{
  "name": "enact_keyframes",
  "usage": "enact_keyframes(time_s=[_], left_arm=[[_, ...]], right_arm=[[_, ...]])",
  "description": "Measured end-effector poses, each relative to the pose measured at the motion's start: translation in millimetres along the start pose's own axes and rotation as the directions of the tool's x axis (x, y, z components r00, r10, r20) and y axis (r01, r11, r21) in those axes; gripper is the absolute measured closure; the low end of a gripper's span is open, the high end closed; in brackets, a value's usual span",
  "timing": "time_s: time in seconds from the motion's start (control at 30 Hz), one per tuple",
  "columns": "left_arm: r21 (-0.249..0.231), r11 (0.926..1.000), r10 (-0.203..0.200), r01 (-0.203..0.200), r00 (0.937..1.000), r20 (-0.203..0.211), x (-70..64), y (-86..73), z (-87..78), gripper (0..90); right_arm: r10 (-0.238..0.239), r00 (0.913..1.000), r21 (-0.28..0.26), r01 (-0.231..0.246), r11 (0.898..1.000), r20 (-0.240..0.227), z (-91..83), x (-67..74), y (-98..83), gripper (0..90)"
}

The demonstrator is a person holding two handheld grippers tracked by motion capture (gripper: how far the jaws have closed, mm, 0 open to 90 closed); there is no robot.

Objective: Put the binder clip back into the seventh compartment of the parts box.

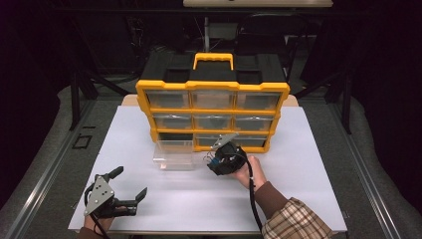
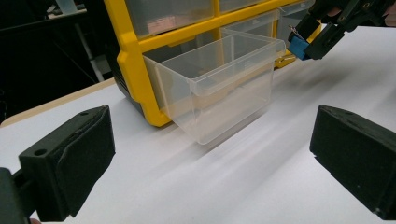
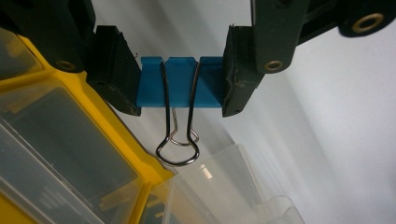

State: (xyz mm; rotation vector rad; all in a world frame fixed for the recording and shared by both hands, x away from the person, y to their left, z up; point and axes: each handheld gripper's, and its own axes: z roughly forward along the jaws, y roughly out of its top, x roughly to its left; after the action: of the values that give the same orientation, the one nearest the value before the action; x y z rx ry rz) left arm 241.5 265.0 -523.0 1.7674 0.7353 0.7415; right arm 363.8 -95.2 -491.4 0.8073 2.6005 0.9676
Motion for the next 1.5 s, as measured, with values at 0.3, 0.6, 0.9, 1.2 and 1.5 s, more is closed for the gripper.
enact_keyframes(time_s=[0.3,0.6,0.9,1.2,1.5], left_arm=[[0.000,1.0000,0.000,0.000,1.0000,0.000,0.1,0.0,0.0,0.0],[-0.001,1.0000,0.000,0.000,1.0000,0.000,0.1,0.0,-0.1,0.1],[-0.001,1.0000,0.000,0.000,1.0000,0.000,0.1,0.1,0.0,0.0],[-0.001,1.0000,0.000,0.000,1.0000,0.000,0.0,0.1,0.0,0.0],[-0.001,1.0000,0.000,0.000,1.0000,0.000,-0.1,0.2,0.0,0.0]], right_arm=[[-0.010,0.9999,0.008,0.010,1.000,0.004,-4.9,-0.9,9.1,49.6],[-0.025,0.9997,0.013,0.025,1.000,0.007,-10.2,-1.9,18.7,49.6],[-0.032,0.9994,0.015,0.032,0.999,0.009,-15.5,-2.6,25.9,49.5],[-0.041,0.9991,0.020,0.041,0.999,0.007,-19.8,-3.2,33.2,49.5],[-0.050,0.9987,0.020,0.050,0.999,0.009,-22.4,-2.9,39.7,49.6]])
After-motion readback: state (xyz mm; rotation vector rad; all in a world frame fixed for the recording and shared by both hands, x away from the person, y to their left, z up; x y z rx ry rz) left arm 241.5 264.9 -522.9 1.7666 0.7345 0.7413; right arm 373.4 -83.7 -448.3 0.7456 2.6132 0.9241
